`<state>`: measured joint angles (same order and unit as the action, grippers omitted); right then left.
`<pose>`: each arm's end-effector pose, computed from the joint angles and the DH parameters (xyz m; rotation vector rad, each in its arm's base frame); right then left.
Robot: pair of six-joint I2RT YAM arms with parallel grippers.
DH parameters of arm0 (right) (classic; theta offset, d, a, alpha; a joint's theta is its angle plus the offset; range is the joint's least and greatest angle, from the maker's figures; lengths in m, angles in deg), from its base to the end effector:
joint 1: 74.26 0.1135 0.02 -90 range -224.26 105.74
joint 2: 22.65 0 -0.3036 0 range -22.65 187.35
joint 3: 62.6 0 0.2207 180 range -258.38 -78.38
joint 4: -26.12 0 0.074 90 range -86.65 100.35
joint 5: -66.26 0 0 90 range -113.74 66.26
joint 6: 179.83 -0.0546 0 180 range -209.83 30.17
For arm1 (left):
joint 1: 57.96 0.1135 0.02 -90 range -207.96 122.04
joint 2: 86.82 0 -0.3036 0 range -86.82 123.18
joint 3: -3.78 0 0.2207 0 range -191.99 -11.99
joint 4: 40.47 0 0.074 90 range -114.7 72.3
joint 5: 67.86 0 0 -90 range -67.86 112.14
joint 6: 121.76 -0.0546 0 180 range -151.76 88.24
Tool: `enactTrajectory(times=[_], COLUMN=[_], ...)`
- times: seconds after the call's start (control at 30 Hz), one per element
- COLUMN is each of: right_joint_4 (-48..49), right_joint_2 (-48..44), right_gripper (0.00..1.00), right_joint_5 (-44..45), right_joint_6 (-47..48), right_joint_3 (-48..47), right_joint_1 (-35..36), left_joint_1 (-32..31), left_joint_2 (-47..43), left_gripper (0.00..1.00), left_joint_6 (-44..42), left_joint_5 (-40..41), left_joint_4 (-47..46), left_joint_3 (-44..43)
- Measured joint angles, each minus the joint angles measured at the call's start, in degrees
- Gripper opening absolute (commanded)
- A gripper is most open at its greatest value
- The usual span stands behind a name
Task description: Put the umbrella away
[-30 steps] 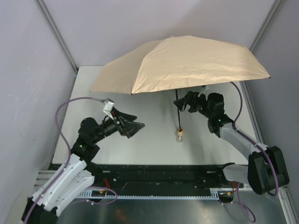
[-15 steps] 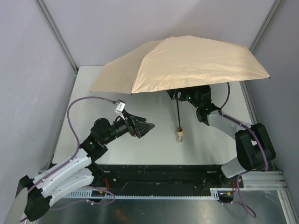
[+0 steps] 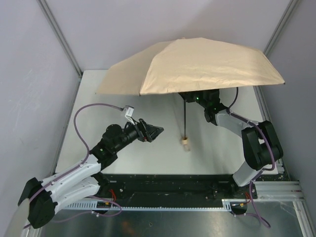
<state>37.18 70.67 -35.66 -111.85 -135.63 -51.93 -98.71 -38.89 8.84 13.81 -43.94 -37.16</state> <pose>0.3383 0.1511 0.3196 -0.1629 1.7801 0.7438 0.1186 -0.1127 0.3042 0.1235 1.7696 -1.1824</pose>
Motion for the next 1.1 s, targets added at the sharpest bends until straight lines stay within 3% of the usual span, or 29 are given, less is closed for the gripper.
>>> enactTrajectory(times=[0.13,0.33,0.6,0.7,0.9,1.0,1.1], right_joint_4=[0.2,-2.1,0.8,1.3,-0.8,-2.7,-1.1], right_joint_2=[0.9,-2.4,-10.2,-11.0,-15.6,-17.9,-20.7], right_gripper=[0.00,0.00,0.00,0.00,0.00,0.00,0.00], right_joint_5=[-4.4,-10.8,-10.1,-9.3,-6.0,-3.3,-4.2], right_joint_6=[-2.9,-14.9,-31.8,-33.9,-36.5,-36.8,-35.0], right_joint_3=[-1.6,-2.1,2.8,4.1,7.0,7.4,7.5], right_joint_1=[0.5,0.7,2.6,4.5,7.4,8.3,10.3], left_joint_1=[0.0,0.0,-1.6,-2.3,-3.9,-5.0,-6.2], left_joint_2=[4.0,10.0,13.1,14.3,18.2,19.4,19.6], left_gripper=[0.99,0.99,0.96,0.83,0.34,0.23,0.18], left_joint_6=[1.6,2.9,2.8,2.9,3.0,3.1,2.9], left_joint_5=[0.2,-2.8,-8.4,-10.1,-13.0,-14.0,-14.8], left_joint_4=[-1.4,-2.3,-3.3,-3.9,-4.2,-4.1,-3.3], left_joint_3=[0.0,-1.2,-6.1,-7.2,-9.6,-10.6,-11.8])
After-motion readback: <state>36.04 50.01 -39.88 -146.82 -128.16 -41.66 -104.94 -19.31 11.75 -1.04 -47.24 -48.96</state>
